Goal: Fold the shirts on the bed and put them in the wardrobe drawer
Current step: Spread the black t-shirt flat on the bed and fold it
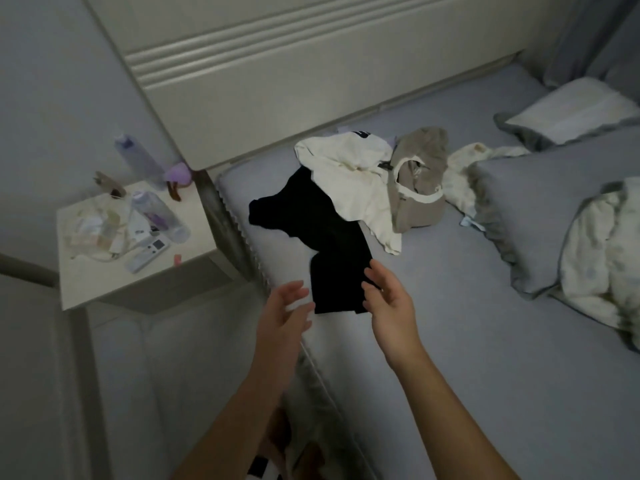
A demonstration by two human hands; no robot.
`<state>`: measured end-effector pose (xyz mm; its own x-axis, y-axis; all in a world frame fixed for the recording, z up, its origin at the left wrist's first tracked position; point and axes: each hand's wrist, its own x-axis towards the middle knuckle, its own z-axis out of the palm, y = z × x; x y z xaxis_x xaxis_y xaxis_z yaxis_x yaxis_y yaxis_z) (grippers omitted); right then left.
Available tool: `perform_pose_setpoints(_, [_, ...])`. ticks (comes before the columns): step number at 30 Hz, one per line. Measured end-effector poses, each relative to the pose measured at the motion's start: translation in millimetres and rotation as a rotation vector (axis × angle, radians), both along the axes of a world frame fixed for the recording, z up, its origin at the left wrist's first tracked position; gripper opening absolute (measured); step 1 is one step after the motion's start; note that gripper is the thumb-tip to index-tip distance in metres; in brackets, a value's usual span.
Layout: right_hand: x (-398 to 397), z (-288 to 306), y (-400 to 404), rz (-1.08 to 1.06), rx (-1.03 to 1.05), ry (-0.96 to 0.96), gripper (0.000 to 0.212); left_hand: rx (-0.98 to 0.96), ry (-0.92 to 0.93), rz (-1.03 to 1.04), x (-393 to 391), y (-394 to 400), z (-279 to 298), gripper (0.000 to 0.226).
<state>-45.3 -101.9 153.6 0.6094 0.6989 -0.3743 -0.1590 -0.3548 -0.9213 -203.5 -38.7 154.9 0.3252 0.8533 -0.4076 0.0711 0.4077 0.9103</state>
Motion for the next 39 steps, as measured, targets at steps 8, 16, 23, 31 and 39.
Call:
perform_pose_setpoints(8, [79.0,-189.5,108.5,0.154,-0.355,-0.154,0.057,0.009,0.236,-0.168,93.8,126.8,-192.0,0.037])
perform_pose_setpoints(16, [117.9,-319.2,155.7,0.373,-0.718,-0.585,0.071,0.064,0.479,-0.415,161.7,204.5,-333.9,0.086])
perform_pose_setpoints(23, [150.9,-302.0,100.4,0.141,-0.536,-0.485,0.023,-0.047,0.415,-0.285,127.5,104.2,-329.1,0.042])
perform_pose_setpoints(31, [167.9,-275.2,-29.9,0.569,-0.724,-0.261,0.026,-0.311,0.400,-0.380,114.5,46.5,-304.0,0.023])
perform_pose_setpoints(39, [150.1,-297.9,23.1,0.298,-0.332,0.070,0.035,-0.372,0.426,-0.577,103.6,-52.8,-318.3,0.019])
